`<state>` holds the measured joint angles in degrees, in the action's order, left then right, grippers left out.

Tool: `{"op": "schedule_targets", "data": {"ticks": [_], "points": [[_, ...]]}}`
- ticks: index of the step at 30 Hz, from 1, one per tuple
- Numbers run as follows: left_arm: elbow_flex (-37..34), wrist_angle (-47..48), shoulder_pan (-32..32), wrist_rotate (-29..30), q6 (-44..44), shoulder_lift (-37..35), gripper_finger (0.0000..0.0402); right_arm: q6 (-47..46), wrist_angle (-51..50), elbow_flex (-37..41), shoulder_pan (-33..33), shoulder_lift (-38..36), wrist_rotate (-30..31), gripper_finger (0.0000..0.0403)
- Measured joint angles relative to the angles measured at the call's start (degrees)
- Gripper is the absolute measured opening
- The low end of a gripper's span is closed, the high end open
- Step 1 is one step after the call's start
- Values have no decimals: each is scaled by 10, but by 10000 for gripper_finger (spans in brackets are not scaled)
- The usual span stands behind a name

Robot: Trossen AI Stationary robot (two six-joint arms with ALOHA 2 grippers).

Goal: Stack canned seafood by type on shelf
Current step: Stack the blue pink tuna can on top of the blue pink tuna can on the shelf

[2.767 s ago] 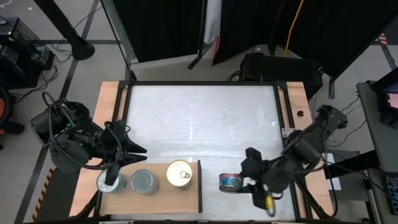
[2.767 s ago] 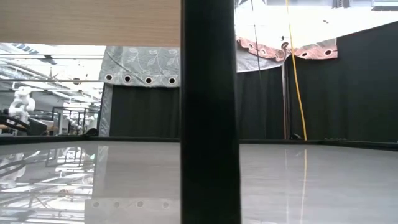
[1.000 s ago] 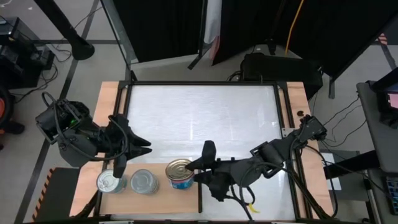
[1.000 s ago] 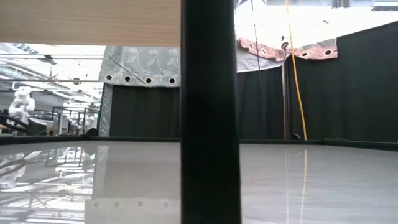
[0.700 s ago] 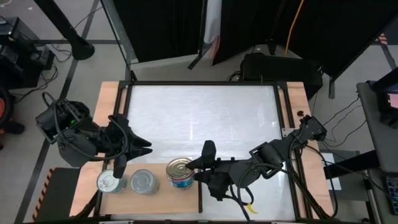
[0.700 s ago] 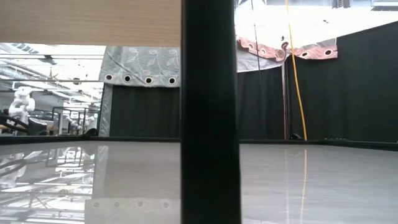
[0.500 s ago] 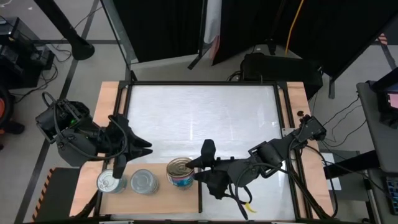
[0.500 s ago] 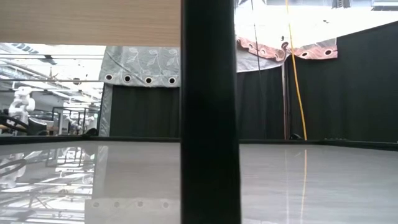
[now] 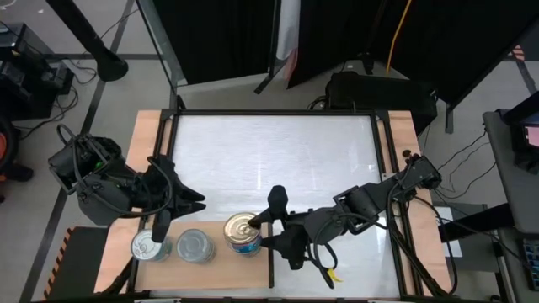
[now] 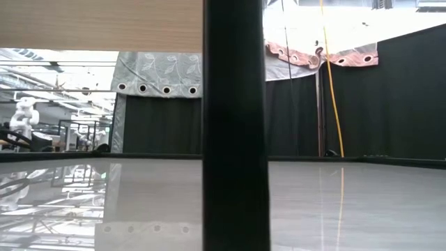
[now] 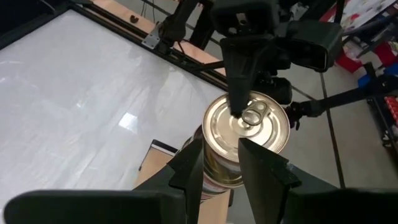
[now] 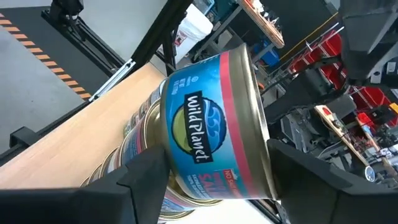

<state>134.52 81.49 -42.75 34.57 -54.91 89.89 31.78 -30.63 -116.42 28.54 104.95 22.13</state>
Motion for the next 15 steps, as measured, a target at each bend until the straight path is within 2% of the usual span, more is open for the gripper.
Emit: {"op": "schedule_targets", "data": {"ticks": [8, 15], "points": [[0, 2, 0, 0, 0, 0, 107, -93, 6, 0, -12, 0, -66, 253], [0, 7, 0, 0, 0, 0, 107, -118, 5, 0, -16, -1, -87, 254]]}}
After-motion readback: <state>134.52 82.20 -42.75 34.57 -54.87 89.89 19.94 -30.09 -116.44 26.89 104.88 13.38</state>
